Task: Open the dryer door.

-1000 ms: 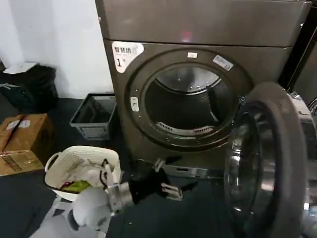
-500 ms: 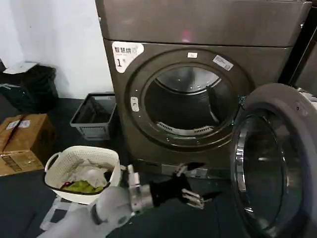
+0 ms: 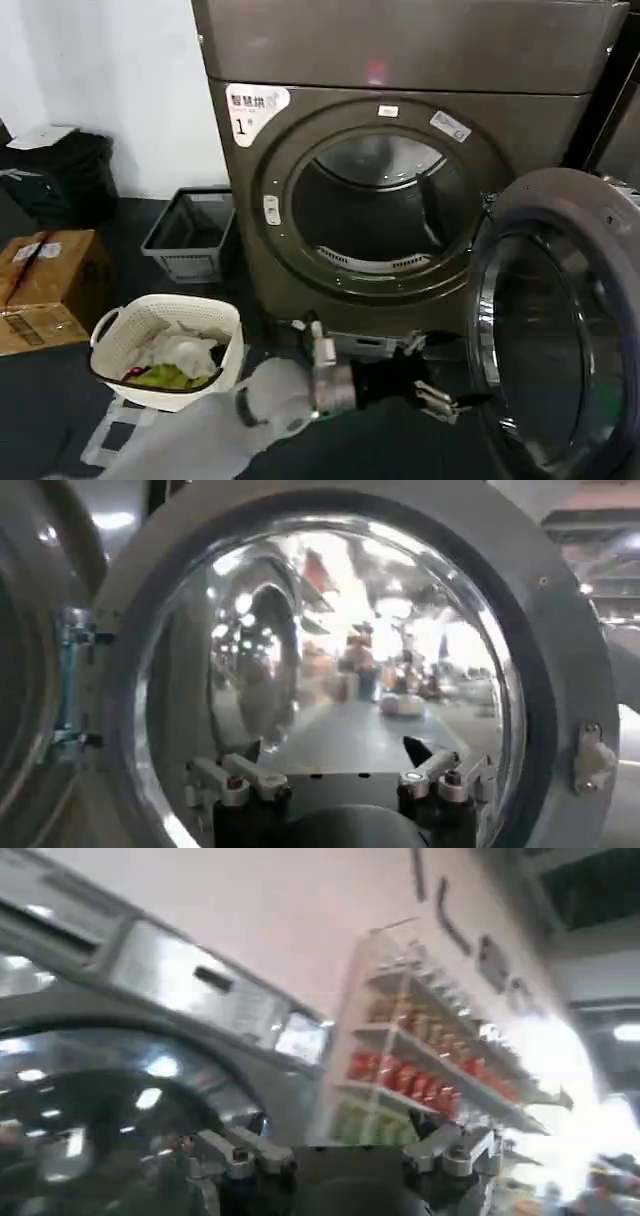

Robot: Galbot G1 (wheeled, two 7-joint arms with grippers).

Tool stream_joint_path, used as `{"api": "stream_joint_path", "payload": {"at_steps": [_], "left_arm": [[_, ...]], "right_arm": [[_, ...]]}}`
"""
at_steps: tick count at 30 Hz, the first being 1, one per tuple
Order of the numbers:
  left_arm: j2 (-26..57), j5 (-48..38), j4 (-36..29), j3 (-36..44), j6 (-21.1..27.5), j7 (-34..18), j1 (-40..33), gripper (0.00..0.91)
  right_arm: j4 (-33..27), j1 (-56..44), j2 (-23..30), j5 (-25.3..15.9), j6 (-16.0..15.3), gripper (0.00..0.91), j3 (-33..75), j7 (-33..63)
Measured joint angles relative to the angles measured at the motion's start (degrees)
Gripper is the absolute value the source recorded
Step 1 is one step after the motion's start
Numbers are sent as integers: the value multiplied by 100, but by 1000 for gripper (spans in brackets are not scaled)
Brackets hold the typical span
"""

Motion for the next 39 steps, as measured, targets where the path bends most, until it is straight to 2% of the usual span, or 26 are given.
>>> {"api": "stream_joint_path", "payload": {"at_steps": [2, 8, 17, 26, 34, 39], "left_arm": [[-123, 2, 104, 102, -30, 3, -103, 907], [-432, 28, 414, 299, -86, 15, -289, 907], [-892, 30, 760, 490, -104, 15, -528, 907], [-1356, 38, 1076, 653, -102, 11, -820, 907], [-1757, 54, 1401, 809, -156, 24, -1071, 907], [-1995, 77, 1610, 903, -183, -20, -1182, 907]], "right_arm": [[-17, -38, -13, -126, -48, 907, 146, 60], [-88, -176, -36, -507, -489, 907, 455, 490], [2, -415, -61, -589, -913, 907, 994, 674], [96, -669, -78, -691, -965, 907, 1633, 679], [46, -737, -120, -451, -650, 907, 1989, 680], [77, -766, -125, -448, -683, 907, 2128, 667]]}}
